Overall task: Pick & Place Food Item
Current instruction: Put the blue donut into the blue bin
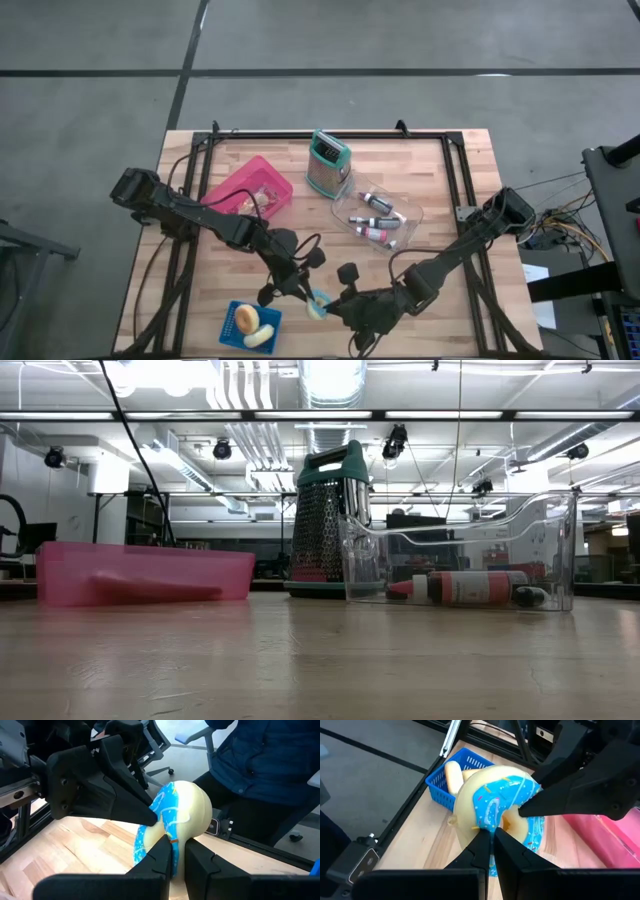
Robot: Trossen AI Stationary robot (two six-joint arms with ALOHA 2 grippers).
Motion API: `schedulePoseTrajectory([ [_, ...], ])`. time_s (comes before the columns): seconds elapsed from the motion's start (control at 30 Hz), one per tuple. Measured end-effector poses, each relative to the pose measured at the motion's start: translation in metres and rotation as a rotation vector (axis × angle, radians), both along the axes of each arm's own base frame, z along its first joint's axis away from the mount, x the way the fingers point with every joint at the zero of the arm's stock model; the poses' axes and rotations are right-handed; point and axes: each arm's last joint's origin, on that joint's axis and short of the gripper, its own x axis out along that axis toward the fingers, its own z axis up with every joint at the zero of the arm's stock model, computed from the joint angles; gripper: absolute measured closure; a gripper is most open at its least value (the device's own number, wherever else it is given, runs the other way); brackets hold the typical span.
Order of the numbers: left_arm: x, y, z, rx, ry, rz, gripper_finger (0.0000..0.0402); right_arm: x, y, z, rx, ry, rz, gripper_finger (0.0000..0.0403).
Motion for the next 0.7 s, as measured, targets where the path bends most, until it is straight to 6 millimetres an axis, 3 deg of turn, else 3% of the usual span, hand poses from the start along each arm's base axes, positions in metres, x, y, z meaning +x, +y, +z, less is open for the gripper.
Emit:
schedulePoseTrajectory([
  [0.7,-0.0001,-0.0002,0.0001,-0.002,0.0,-0.003,0.0365,0.0002,0.002,0.0003,0.084,0.022,0.038,0.039],
])
